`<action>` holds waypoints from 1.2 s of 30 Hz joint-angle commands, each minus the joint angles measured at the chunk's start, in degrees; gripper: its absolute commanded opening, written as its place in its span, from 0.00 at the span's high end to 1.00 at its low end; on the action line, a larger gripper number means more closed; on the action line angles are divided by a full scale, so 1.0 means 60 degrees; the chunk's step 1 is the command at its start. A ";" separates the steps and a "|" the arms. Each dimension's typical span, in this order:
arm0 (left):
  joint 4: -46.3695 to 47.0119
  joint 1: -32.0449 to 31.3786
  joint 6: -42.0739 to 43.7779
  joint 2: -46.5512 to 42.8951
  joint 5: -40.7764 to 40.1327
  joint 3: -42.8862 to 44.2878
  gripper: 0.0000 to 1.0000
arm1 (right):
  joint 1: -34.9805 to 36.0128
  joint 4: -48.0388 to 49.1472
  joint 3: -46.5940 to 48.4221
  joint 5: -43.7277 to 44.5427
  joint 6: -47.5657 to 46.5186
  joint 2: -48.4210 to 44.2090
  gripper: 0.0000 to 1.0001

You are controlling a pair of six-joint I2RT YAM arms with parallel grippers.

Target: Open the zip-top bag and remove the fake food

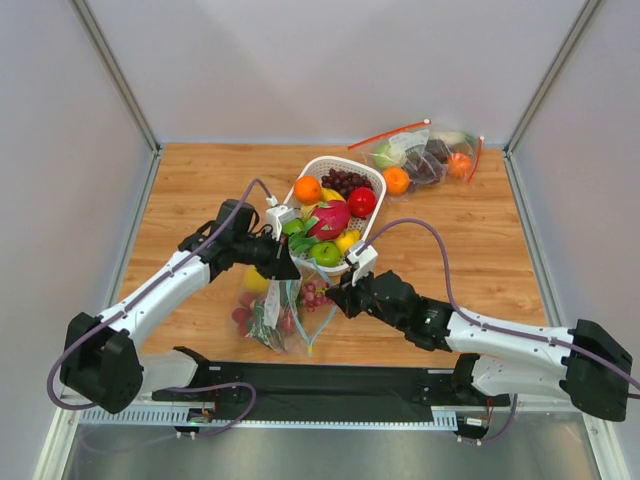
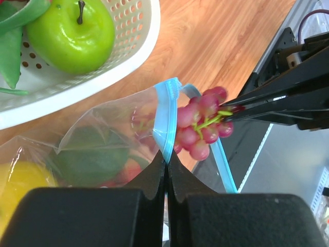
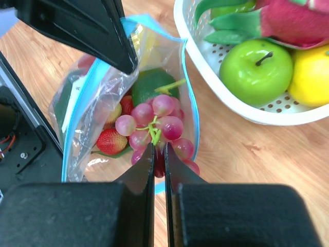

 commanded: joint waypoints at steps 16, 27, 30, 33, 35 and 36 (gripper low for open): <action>-0.0388 0.0122 -0.0164 0.0624 -0.0489 0.0494 1.00 | -0.0507 0.0123 0.0622 0.0334 0.0392 -0.1854 1.00; -0.0520 0.0268 -0.0193 0.0771 -0.0520 0.0567 1.00 | -0.2028 -0.0009 0.1735 -0.0559 -0.0150 -0.1621 1.00; -0.0447 0.0283 -0.0193 0.0669 -0.0403 0.0538 1.00 | -0.2965 0.0225 0.2057 -0.1043 -0.0340 -0.1124 1.00; -0.0417 0.0268 -0.0179 0.0581 -0.0358 0.0508 1.00 | -0.3830 0.0357 0.2584 -0.1409 -0.0619 -0.0407 1.00; -0.0432 0.0268 -0.0164 0.0566 -0.0344 0.0508 1.00 | -0.4385 0.0663 0.2906 -0.1774 -0.0736 -0.0011 1.00; -0.0418 0.0283 -0.0149 0.0522 -0.0300 0.0523 1.00 | -0.4577 0.0781 0.3023 -0.2052 -0.0707 0.0397 1.00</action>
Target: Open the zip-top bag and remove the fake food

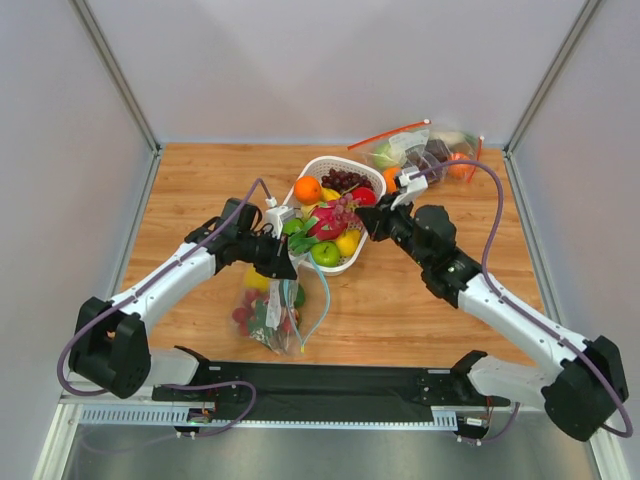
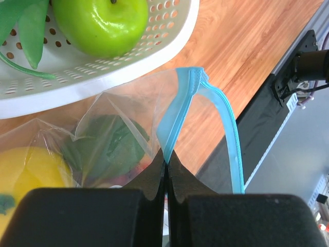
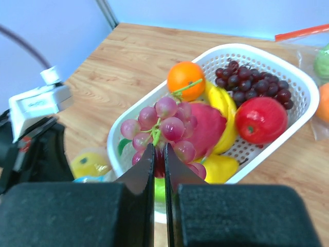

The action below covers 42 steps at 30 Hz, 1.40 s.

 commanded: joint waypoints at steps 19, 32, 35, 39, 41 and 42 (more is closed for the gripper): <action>0.0031 0.0222 0.0008 -0.0528 0.0394 0.0315 1.00 | -0.2242 0.2535 0.4190 -0.3193 0.0543 0.6126 1.00; 0.0016 0.0266 0.0037 -0.0719 0.0408 0.0301 1.00 | -0.2242 0.1878 0.4631 -0.2256 0.0178 0.7432 1.00; 0.0031 0.0266 0.0022 -0.0733 0.0481 0.0301 1.00 | -0.2242 0.1541 0.4572 -0.2050 0.0031 0.7315 0.93; 0.0016 0.0280 0.0022 -0.0777 0.0467 0.0301 1.00 | -0.2242 0.1277 0.4469 -0.1992 -0.0247 0.7007 0.67; 0.0016 0.0280 0.0022 -0.0777 0.0481 0.0301 1.00 | -0.2242 0.1057 0.4513 -0.2006 -0.0379 0.6890 0.53; 0.0016 0.0266 0.0022 -0.0777 0.0496 0.0301 1.00 | -0.2242 0.0984 0.4557 -0.1963 -0.0437 0.6861 0.50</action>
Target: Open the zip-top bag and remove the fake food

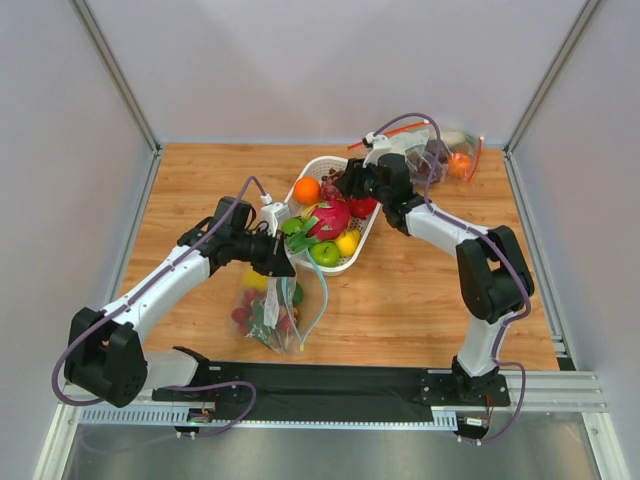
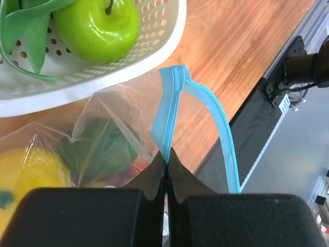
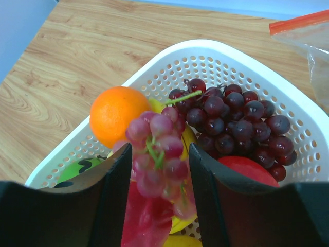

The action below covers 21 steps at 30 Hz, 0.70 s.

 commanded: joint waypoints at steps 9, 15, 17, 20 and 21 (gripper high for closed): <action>0.0122 0.0080 0.0033 -0.0586 0.0318 0.0228 1.00 | -0.0027 -0.0786 -0.0121 0.1039 -0.1279 -0.1766 0.32; 0.0371 0.0065 0.0062 -0.0922 0.0626 0.0125 1.00 | 0.0016 -0.2132 -0.0092 0.0954 -0.2334 -0.3026 0.31; 0.0415 0.0065 0.0062 -0.1011 0.0626 0.0110 1.00 | 0.0133 -0.2979 -0.0107 0.0354 -0.2481 -0.3612 0.32; 0.0401 0.0065 0.0048 -0.0996 0.0684 0.0110 1.00 | 0.0601 -0.3788 -0.0369 -0.0583 -0.2526 -0.4401 0.37; 0.0430 0.0080 0.0048 -0.0996 0.0684 0.0110 1.00 | 0.0747 -0.3877 -0.0646 -0.0905 -0.2424 -0.4594 0.38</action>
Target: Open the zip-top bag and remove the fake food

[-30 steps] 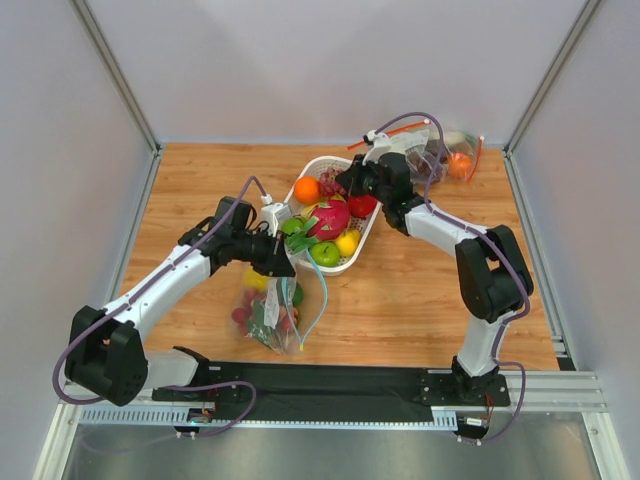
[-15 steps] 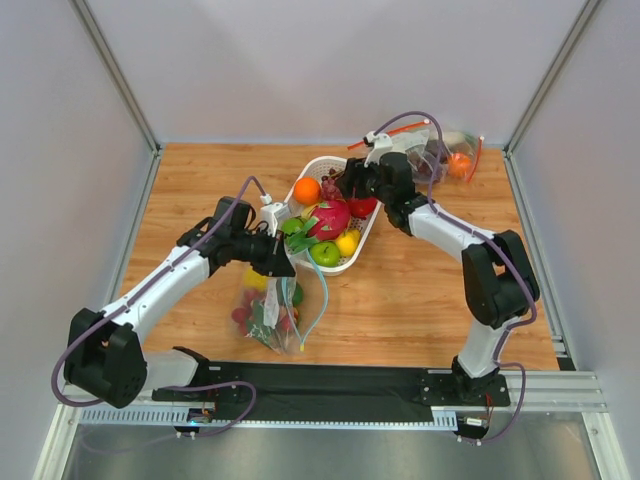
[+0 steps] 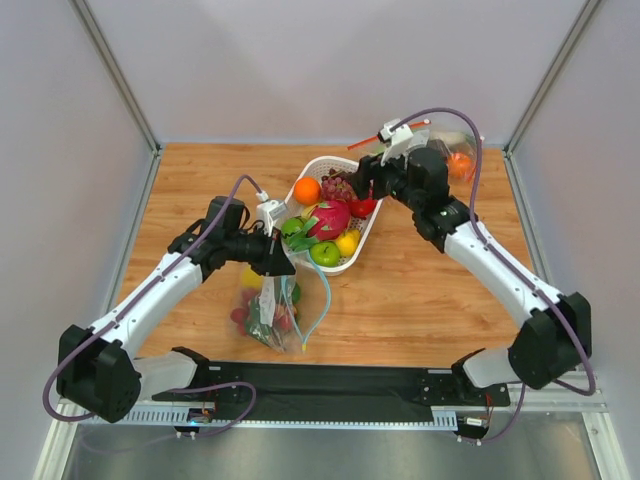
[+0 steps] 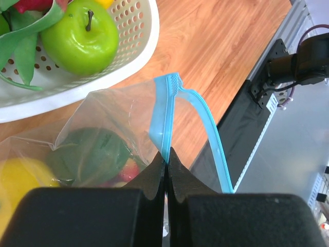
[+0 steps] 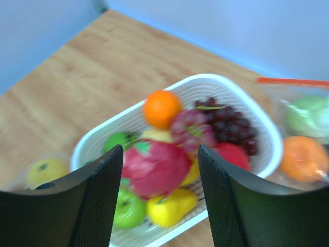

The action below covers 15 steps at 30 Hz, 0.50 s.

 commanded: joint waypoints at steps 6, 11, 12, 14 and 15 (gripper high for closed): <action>0.0478 0.0062 0.0001 -0.0238 0.0342 0.0070 1.00 | 0.2087 -0.1424 -0.1564 -0.3203 0.0465 -0.1726 0.43; 0.0478 0.0076 0.0001 -0.0253 0.0313 0.0085 1.00 | 0.3144 -0.1366 -0.2209 -0.3646 0.1139 -0.1698 0.48; 0.0463 0.0062 0.0029 -0.0253 0.0327 0.0085 1.00 | 0.3363 -0.1293 -0.2312 -0.3719 0.1213 -0.1567 0.49; 0.0492 0.0076 0.0044 -0.0282 0.0327 0.0070 1.00 | 0.3482 -0.0985 -0.2590 -0.3763 0.1461 -0.1391 0.52; 0.0507 0.0076 0.0044 -0.0297 0.0327 0.0055 1.00 | 0.3555 -0.0782 -0.2678 -0.3821 0.1549 -0.1187 0.54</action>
